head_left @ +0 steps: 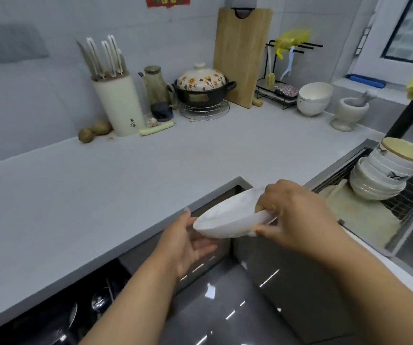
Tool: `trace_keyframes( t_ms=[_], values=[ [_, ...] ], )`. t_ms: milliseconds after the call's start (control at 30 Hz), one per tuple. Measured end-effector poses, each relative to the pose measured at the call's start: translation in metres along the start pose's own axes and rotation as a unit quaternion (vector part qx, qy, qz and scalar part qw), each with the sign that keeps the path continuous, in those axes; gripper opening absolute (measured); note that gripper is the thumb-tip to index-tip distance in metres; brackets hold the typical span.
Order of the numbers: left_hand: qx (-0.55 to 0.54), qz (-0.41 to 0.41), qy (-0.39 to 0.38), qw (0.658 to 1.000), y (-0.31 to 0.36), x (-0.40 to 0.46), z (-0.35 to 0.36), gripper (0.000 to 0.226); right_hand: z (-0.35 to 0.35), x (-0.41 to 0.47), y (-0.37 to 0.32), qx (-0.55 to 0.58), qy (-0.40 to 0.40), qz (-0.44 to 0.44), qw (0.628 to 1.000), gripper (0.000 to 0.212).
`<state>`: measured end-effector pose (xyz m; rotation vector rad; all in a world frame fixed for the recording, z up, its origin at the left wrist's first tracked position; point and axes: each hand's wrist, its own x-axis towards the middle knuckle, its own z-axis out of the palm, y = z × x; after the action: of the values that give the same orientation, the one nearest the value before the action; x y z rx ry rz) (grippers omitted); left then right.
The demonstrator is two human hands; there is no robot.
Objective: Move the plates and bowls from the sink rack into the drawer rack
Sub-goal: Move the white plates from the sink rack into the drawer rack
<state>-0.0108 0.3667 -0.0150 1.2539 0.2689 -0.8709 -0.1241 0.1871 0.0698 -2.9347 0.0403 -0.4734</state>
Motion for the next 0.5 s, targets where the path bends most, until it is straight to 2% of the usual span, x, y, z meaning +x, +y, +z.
trace_keyframes(
  t_ms=[100, 200, 300, 367, 400, 433, 467, 500],
  values=[
    [-0.033, -0.018, 0.058, 0.998, 0.0, -0.03, -0.054, 0.024, 0.015, 0.006, -0.051, 0.063, -0.032, -0.078, 0.994, 0.03],
    [-0.015, -0.023, 0.1, 0.995, -0.014, -0.063, -0.11, 0.034, 0.029, 0.009, -0.097, 0.173, -0.064, -0.11, 0.977, 0.029],
    [-0.012, -0.014, 0.134, 0.991, -0.035, -0.096, -0.165, 0.039, 0.045, 0.012, -0.141, 0.284, -0.064, -0.052, 0.955, 0.029],
    [-0.023, -0.011, 0.172, 0.985, -0.049, -0.118, -0.202, 0.037, 0.063, 0.011, -0.171, 0.28, -0.045, 0.016, 0.959, 0.027],
    [-0.035, -0.011, 0.187, 0.982, -0.055, -0.13, -0.22, 0.036, 0.075, 0.009, -0.186, 0.276, -0.07, 0.063, 0.957, 0.032],
    [-0.043, -0.01, 0.199, 0.979, -0.061, -0.143, -0.235, 0.035, 0.084, 0.007, -0.203, 0.292, -0.123, 0.119, 0.941, 0.038],
    [-0.038, -0.011, 0.211, 0.977, -0.068, -0.155, -0.253, 0.034, 0.093, 0.003, -0.222, 0.344, -0.194, 0.18, 0.901, 0.041],
    [-0.026, -0.015, 0.223, 0.974, -0.074, -0.167, -0.269, 0.033, 0.102, -0.001, -0.241, 0.423, -0.262, 0.231, 0.836, 0.043]
  ],
)
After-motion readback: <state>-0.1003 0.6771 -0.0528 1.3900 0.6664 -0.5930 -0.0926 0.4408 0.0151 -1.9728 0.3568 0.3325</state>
